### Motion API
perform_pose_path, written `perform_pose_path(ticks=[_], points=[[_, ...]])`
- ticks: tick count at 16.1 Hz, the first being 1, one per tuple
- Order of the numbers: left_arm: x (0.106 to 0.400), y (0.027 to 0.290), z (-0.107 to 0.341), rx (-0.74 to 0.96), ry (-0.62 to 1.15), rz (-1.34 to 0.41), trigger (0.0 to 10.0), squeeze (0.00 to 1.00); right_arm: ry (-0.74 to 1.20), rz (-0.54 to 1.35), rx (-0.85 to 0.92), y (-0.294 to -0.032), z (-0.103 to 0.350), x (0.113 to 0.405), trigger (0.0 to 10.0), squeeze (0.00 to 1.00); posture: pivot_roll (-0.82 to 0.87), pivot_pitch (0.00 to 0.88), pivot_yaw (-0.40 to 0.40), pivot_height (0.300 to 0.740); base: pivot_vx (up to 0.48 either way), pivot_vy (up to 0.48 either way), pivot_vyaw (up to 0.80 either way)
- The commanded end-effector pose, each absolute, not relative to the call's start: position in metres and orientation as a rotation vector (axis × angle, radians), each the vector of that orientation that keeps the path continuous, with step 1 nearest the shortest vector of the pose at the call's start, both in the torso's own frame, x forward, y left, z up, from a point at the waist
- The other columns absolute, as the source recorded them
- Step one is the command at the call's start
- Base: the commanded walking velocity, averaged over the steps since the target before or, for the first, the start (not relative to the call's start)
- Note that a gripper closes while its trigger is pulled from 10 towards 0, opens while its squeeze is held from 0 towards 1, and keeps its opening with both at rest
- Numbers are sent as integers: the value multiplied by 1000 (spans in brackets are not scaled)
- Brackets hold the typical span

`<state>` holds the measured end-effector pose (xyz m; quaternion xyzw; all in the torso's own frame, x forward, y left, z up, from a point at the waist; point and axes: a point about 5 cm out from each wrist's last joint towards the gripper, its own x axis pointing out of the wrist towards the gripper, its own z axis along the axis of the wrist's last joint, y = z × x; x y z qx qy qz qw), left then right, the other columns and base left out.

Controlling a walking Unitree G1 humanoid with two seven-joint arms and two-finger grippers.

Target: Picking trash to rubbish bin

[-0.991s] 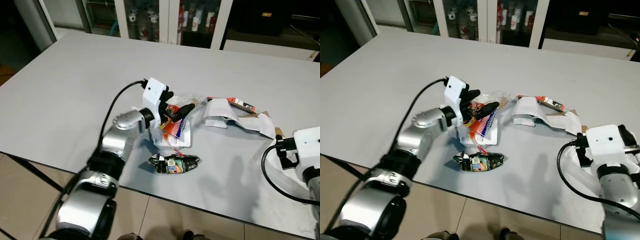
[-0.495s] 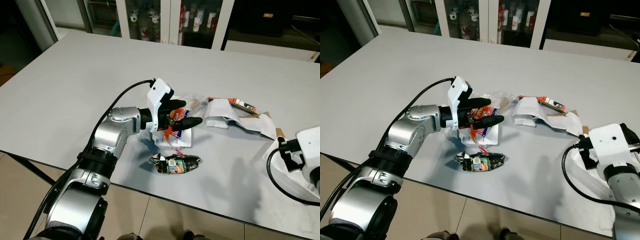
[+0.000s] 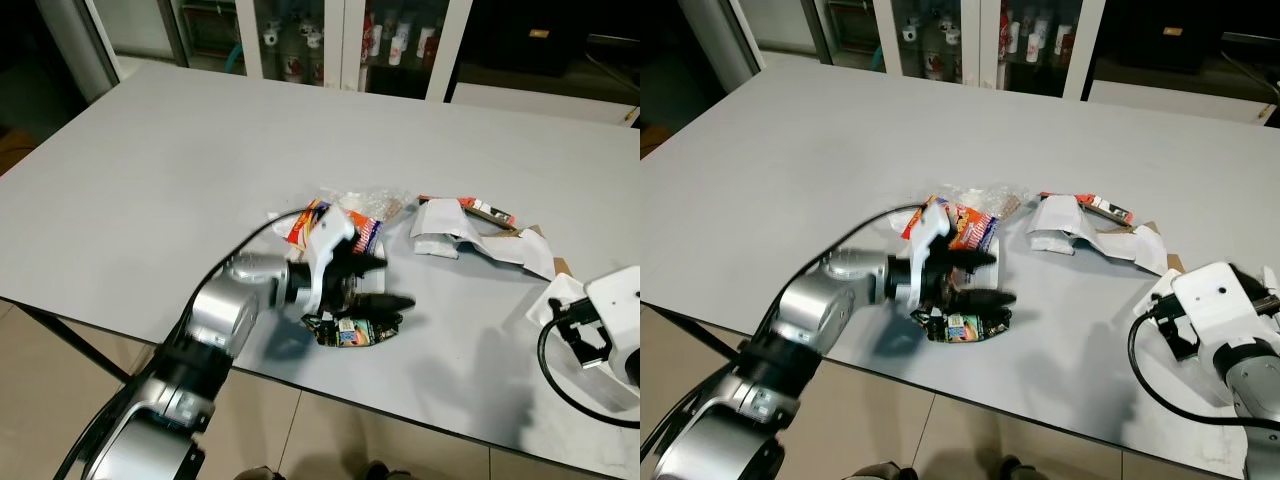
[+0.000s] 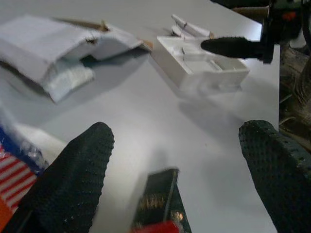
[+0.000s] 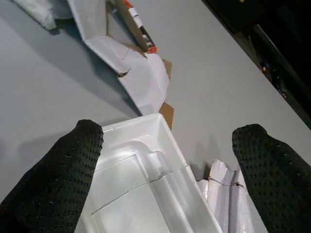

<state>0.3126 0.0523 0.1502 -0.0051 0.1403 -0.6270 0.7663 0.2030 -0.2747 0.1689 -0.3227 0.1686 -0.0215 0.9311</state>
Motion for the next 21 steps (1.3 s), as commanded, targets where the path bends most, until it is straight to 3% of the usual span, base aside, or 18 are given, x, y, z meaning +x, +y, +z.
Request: perform_pose_path(ticks=[1,15,21], points=[[308,53,152,12,308,-1378,10000,0,382,-19,-655,-278,165,200,10000,0,51,80,-5,740,0,0,0],[303,51,151,29,315,-1376,10000,0,568,188,-517,-290,128,180,10000,0,56,89,-11,740,0,0,0],[304,49,145,18,323,-1367,10000,0,533,248,-485,-291,120,190,10000,0,59,93,-4,740,0,0,0]])
